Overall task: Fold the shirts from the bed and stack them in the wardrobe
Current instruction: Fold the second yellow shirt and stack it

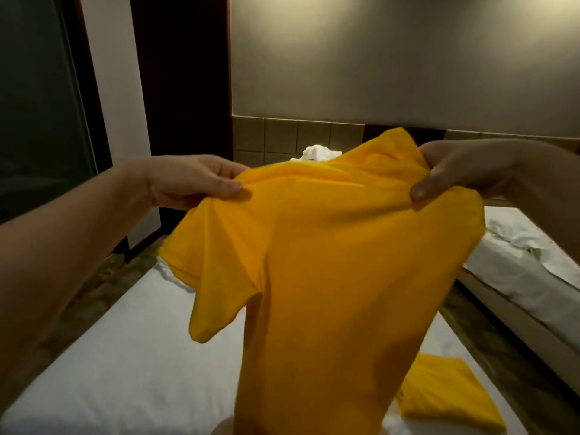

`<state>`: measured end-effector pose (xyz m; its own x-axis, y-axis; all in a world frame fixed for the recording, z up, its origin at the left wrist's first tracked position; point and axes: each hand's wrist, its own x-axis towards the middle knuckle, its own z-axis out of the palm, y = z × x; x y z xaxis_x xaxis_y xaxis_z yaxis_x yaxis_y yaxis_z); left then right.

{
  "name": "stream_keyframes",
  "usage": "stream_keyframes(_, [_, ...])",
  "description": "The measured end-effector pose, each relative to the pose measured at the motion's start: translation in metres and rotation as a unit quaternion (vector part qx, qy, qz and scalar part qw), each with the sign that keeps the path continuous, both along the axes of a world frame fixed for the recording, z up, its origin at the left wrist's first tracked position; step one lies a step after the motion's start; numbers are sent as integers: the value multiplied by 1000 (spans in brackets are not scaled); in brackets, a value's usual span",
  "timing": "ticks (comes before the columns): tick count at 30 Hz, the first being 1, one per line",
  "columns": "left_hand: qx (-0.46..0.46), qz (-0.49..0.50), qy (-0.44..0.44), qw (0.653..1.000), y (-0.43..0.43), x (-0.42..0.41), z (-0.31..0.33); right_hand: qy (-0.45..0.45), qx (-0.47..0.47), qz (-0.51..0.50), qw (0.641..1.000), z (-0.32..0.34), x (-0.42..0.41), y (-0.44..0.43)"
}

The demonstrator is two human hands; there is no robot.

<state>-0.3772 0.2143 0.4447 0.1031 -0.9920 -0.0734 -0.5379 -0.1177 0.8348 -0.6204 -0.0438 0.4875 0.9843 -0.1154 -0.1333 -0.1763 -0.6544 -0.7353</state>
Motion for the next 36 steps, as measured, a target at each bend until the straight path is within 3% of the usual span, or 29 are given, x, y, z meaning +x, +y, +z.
stream_keyframes(5, [94, 73, -68, 991, -19, 13, -14, 24, -33, -74, 996, -15, 35, -16])
stream_keyframes(7, [115, 138, -132, 975, -39, 19, -32, 45, -118, -139, 982, -34, 65, -20])
stream_keyframes(9, [109, 229, -247, 935, -68, 35, -54, 7, -206, -221, 953, -56, 101, -34])
stream_keyframes(12, [-10, 301, -373, 878, -109, 70, -69, -91, -272, -253, 924, -69, 148, -64])
stream_keyframes(16, [-161, 332, -351, 860, -151, 114, -36, -211, -311, -235, 897, -24, 191, -109])
stream_keyframes(21, [-220, 296, -516, 773, -170, 149, 29, -313, -417, -213, 826, 34, 215, -133])
stream_keyframes(23, [-248, 298, -543, 745, -167, 152, 41, -349, -430, -221, 803, 41, 214, -132])
stream_keyframes(25, [-261, 300, -556, 730, -159, 144, 42, -360, -421, -227, 801, 39, 207, -126])
stream_keyframes(31, [-284, 267, -515, 763, -99, 94, -35, -311, -384, -200, 846, -44, 138, -76])
stream_keyframes(36, [-214, 292, -355, 862, -30, 6, -195, -136, -339, -161, 917, -206, 69, -17])
